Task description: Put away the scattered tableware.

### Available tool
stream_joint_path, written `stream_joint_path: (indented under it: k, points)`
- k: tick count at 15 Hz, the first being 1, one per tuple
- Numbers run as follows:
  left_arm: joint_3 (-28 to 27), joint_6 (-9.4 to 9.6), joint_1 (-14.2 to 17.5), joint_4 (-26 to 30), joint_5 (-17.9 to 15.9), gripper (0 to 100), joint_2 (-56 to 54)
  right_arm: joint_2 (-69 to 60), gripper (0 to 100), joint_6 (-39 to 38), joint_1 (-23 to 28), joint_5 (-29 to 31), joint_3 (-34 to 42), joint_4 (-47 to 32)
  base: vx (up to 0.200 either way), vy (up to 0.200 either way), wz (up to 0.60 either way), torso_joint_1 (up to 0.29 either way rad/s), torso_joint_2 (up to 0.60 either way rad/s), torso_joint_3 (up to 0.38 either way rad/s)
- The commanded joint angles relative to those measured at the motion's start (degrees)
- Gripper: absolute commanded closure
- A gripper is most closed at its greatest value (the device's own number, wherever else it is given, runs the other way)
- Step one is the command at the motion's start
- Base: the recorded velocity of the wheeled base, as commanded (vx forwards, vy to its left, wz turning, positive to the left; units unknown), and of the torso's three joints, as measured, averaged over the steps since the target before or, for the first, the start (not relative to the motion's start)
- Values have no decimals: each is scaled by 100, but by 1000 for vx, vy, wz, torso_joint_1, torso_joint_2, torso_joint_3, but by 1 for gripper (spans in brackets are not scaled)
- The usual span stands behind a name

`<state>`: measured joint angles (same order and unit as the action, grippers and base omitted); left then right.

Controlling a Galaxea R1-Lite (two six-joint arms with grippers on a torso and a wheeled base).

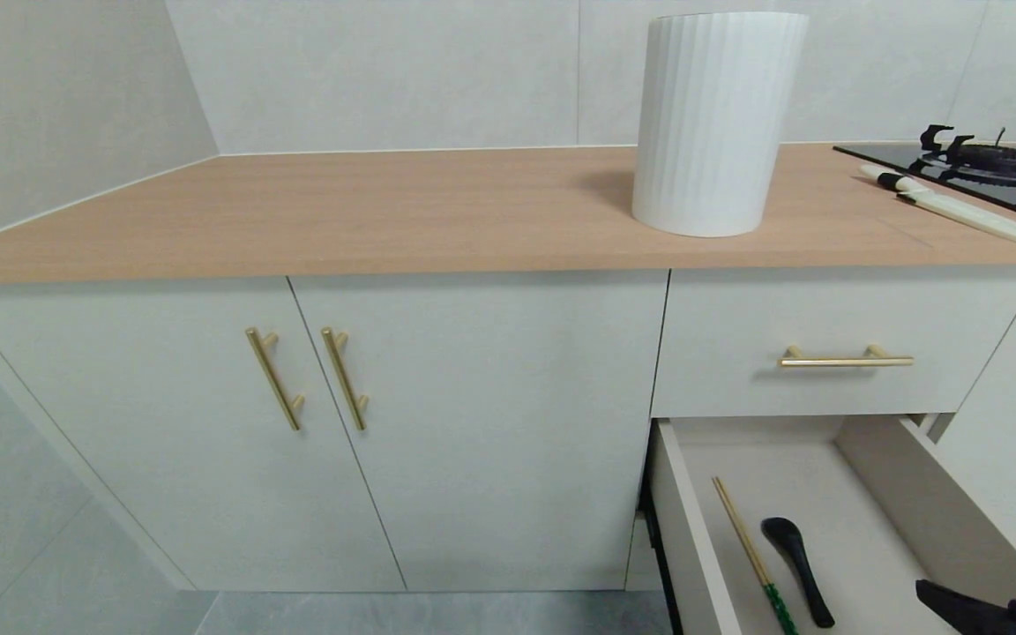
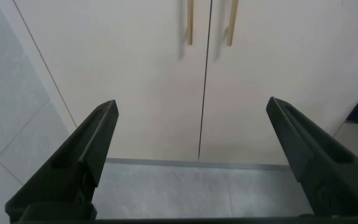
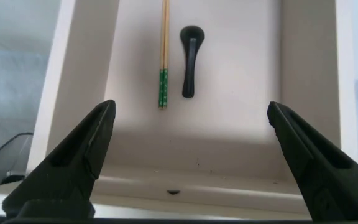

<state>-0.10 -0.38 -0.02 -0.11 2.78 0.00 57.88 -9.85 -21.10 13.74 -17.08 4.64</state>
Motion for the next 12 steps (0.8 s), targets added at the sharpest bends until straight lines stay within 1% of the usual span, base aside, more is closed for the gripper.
stream_joint_path:
  k: [1,3,7,11,12]
  points:
    - [1,-6,2,-7,3,0,0,-172,0,1,-8,-3,38,-25,-200,0,0,17,-2,7]
    - [1,3,2,-7,3,0,0,-225,0,1,-8,-3,64,-104,-200,0,0,-7,0,2]
    - [1,-6,2,-7,3,0,0,-189,0,18,-122,-56,47,-649,-200,0,0,1,2,8]
    - [1,-6,2,-7,3,0,0,241,0,18,-245,-64,20,-1308,0,0,0,0,0,0]
    - [1,-6,2,-7,3,0,0,347,0,9,-316,-64,29,-1335,0,0,0,0,0,0]
